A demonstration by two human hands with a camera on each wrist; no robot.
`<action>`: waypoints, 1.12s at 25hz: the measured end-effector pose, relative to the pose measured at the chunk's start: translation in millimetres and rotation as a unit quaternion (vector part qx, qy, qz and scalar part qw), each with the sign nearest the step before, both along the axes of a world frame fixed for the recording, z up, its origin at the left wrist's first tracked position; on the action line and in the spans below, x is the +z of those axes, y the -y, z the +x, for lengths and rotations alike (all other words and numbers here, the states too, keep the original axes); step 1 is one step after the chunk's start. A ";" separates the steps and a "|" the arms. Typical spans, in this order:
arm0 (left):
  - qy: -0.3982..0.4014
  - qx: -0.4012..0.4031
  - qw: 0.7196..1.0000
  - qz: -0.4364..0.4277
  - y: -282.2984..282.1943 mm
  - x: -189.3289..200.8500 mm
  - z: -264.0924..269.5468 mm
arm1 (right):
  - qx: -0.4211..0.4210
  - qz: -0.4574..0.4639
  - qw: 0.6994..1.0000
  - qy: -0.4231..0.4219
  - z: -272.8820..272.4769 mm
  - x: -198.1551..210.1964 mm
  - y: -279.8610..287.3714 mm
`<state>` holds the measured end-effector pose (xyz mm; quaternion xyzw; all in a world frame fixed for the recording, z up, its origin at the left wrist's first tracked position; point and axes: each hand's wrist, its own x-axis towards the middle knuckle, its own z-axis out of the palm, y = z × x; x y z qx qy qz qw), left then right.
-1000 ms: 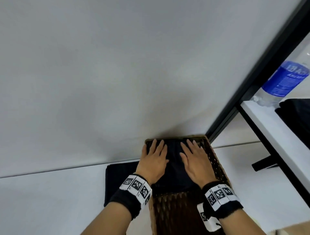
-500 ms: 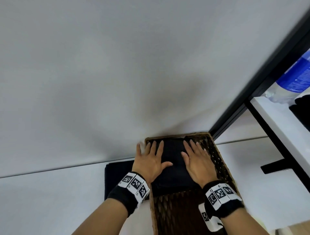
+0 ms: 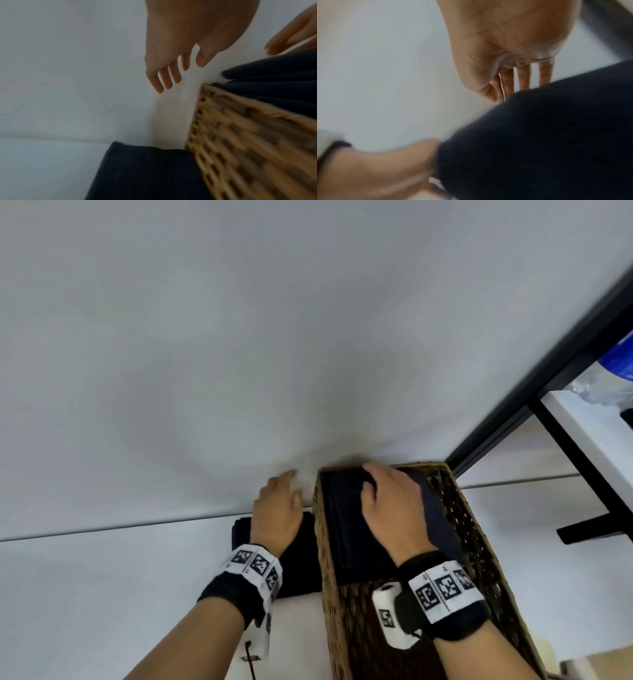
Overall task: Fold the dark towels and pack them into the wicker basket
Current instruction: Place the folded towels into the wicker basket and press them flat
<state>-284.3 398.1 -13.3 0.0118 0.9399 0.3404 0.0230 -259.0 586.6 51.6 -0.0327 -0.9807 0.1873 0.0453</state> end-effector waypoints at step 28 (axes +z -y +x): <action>0.163 -0.045 0.966 0.197 21.7 158.3 32.3 | -0.200 -0.722 0.632 0.200 21.8 0.9 113.4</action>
